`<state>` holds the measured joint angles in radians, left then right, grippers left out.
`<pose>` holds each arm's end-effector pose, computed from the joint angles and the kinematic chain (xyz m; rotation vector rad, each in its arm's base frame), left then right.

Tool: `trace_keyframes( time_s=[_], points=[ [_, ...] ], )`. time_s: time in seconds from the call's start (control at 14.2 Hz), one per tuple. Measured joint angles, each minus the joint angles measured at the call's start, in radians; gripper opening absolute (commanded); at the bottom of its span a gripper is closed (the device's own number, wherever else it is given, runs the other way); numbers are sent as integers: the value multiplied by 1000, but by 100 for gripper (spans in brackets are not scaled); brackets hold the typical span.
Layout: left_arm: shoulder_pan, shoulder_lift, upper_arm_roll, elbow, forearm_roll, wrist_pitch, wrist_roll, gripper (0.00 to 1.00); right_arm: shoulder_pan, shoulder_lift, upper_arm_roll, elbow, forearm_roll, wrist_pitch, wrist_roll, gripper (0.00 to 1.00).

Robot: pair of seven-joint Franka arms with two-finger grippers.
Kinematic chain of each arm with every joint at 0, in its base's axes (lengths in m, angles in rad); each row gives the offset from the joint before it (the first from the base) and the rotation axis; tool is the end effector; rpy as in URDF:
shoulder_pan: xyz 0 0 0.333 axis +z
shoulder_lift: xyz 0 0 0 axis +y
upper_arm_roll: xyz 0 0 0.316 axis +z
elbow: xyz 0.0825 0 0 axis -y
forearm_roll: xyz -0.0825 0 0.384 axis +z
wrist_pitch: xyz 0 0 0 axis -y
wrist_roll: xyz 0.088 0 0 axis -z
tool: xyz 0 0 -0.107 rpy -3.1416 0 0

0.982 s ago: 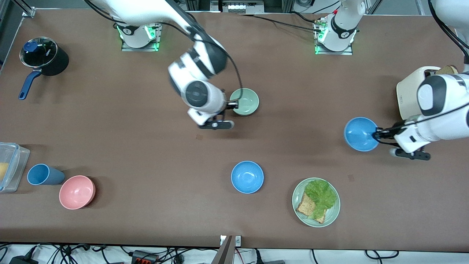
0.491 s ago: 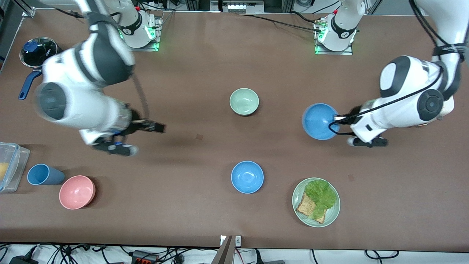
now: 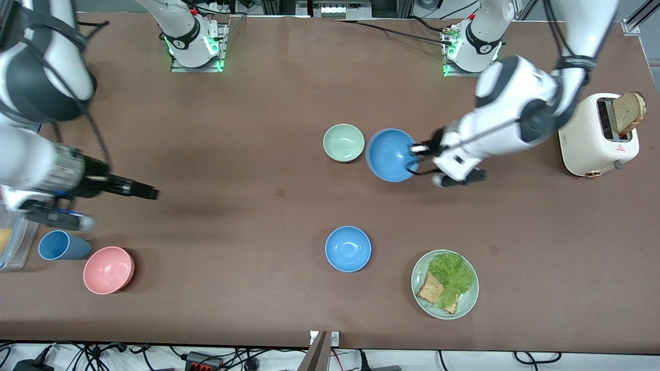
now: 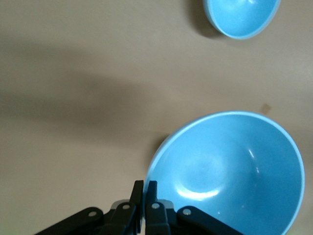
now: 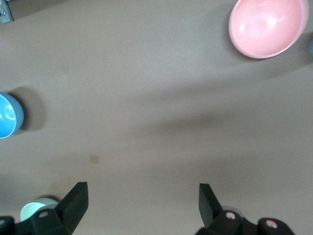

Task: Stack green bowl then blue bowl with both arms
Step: 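Withdraw the right gripper while the left gripper carries the blue bowl toward the green bowl, then lower the blue bowl into the green bowl with the left gripper, then open the left gripper to release the blue bowl inside the green bowl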

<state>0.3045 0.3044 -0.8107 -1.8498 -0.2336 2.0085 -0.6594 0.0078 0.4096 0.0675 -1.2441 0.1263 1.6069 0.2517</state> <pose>0.5393 -0.2801 0.4067 2.7626 0.3852 -0.4056 0.6717 0.0547 0.5311 -2.9828 0.2825 0.1049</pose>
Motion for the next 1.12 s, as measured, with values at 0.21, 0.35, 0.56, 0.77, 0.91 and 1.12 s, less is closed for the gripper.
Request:
trace_keyframes(
  time_s=[0.21,0.35,0.56,0.77,0.91,1.12],
  points=[
    [-79,-18,-31,-106,8,157,-99,1,-32,-55,-49,-16,-55,-15,-140,100],
    [-129,-27,-32,-204,51,274,-144,1,-37,-90,-92,-34,-64,-15,-216,100],
    [-167,-23,-31,-273,162,328,-219,1,-55,-140,-110,-57,-69,-25,-273,100],
    [-184,9,-30,-282,362,334,-358,1,-57,-187,-110,-112,-100,-63,-280,100],
    [-184,53,-28,-277,440,350,-405,1,-57,-220,-110,-168,-105,-55,-280,100],
    [-183,119,-23,-253,465,358,-411,1,-57,-307,-110,-318,-106,32,-280,100]
  ],
)
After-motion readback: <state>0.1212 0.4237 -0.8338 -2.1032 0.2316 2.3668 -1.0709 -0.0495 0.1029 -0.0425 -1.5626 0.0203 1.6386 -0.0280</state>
